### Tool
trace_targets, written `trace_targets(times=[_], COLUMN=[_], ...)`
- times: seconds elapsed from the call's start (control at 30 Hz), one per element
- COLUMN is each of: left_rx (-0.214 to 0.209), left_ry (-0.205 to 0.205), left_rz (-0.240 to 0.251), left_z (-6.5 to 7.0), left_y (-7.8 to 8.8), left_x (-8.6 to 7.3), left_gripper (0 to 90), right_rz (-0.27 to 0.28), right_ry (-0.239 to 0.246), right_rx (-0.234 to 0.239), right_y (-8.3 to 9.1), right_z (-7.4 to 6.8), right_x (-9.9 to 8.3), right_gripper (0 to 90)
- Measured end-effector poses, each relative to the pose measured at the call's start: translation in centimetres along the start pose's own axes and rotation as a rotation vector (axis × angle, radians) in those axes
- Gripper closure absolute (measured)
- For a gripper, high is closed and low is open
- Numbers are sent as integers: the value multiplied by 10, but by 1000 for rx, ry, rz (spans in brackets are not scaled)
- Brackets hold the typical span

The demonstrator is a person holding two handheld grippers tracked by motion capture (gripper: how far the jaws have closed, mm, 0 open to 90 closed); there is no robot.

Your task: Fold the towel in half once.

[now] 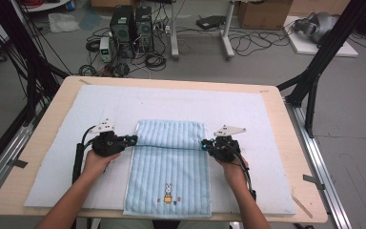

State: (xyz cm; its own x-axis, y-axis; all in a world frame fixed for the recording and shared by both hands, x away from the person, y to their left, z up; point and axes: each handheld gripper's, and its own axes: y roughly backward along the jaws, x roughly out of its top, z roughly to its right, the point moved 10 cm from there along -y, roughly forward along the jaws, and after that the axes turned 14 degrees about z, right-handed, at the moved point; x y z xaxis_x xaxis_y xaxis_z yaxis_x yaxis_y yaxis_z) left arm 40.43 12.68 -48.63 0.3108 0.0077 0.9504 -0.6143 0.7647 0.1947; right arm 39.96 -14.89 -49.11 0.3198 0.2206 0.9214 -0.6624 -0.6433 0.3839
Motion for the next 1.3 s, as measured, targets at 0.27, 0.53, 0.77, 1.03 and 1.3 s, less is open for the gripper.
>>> trace_targets(times=[0.27, 0.53, 0.77, 1.03, 1.3], left_rx=[162, 190, 205, 197, 238], left_ry=[74, 115, 144, 74, 56], left_rz=[57, 137, 171, 39, -75], left_z=[-29, -44, -51, -66, -81], left_y=[11, 11, 2, -35, -73], left_x=[7, 21, 37, 46, 33], left_gripper=[469, 400, 238, 261, 368], right_rz=[45, 76, 98, 88, 87], right_ry=[6, -57, -73, -76, -83], right_rx=[-82, -134, -142, -167, -167], right_y=[7, 15, 21, 19, 20], right_z=[12, 29, 36, 41, 43], right_x=[7, 9, 12, 9, 9], right_gripper=[562, 463, 420, 302, 302])
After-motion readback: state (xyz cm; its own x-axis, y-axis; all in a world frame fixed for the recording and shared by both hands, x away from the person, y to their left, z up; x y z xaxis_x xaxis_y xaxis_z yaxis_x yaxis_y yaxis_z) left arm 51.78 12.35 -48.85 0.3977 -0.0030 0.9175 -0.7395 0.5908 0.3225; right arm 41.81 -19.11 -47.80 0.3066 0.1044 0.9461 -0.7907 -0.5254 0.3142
